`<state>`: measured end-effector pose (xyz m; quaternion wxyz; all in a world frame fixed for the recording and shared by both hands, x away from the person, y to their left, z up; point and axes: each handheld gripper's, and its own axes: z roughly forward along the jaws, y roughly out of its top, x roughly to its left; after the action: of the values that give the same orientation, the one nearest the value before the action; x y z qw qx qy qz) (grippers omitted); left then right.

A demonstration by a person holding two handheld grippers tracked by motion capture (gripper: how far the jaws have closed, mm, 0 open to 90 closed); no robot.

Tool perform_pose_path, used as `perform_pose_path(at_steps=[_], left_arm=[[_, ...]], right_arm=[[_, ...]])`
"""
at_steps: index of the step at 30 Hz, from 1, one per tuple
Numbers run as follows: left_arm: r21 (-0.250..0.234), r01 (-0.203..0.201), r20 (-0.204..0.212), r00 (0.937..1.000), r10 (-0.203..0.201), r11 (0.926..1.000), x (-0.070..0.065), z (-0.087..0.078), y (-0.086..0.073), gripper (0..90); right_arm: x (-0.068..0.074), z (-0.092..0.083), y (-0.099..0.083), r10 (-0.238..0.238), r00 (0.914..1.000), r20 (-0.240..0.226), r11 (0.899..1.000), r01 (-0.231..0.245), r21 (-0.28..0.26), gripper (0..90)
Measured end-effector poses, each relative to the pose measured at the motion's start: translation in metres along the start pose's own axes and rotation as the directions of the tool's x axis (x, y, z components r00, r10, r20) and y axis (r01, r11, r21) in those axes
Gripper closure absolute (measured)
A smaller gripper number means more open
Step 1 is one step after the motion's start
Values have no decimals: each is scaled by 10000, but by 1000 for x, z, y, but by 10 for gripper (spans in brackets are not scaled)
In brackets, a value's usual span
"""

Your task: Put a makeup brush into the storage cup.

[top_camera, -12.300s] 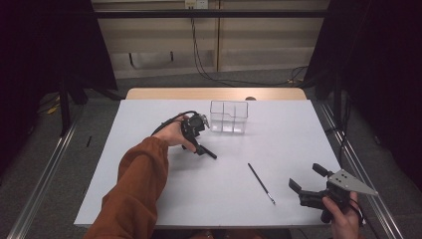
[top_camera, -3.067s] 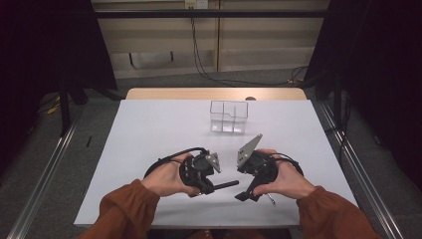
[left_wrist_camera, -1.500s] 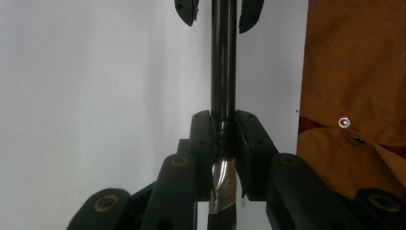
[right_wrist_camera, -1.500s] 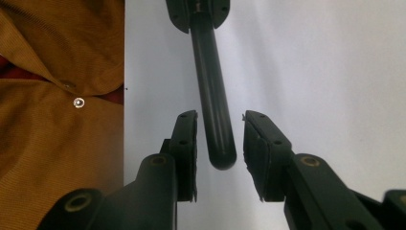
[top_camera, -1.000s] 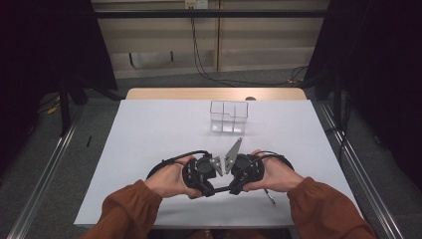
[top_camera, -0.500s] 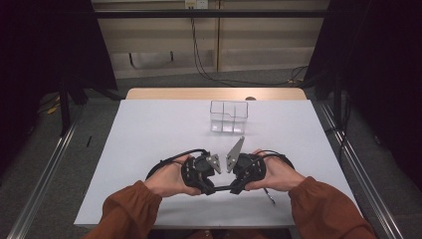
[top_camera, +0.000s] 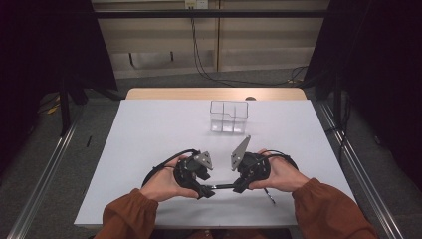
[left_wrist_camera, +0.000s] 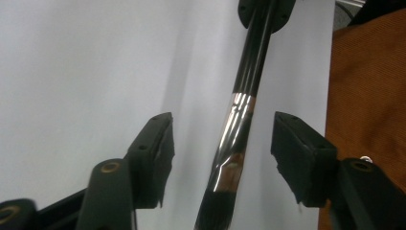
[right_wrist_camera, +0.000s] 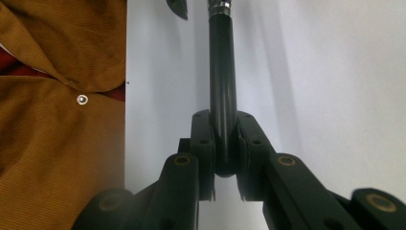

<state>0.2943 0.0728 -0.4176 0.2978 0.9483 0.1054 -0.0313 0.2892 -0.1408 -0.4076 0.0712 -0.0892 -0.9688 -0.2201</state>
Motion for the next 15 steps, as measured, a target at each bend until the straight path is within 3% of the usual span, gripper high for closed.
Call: perform_pose_path(at_steps=[3, 6, 9, 15], left_arm=[[-604, 399, -265, 9988, -416, 9974, 4, 1, -9, 236], [-669, 778, -407, 9959, -806, 9947, 8, 1, -15, 148], [-690, 883, -578, 9940, -924, 9937, 10, -3, -19, 120], [-1338, 1147, -844, 9884, -1266, 9843, 10, -12, -23, 74]], right_arm=[[-2, 0, -3, 46, 10000, -19, 9999, -46, -160, 801], [-3, 1, -7, 236, 9997, -33, 9995, -236, -210, 800], [-3, -1, -11, 317, 9995, -14, 9991, -317, -273, 800], [-6, -3, -19, 436, 9990, 133, 9981, -429, -449, 800]])
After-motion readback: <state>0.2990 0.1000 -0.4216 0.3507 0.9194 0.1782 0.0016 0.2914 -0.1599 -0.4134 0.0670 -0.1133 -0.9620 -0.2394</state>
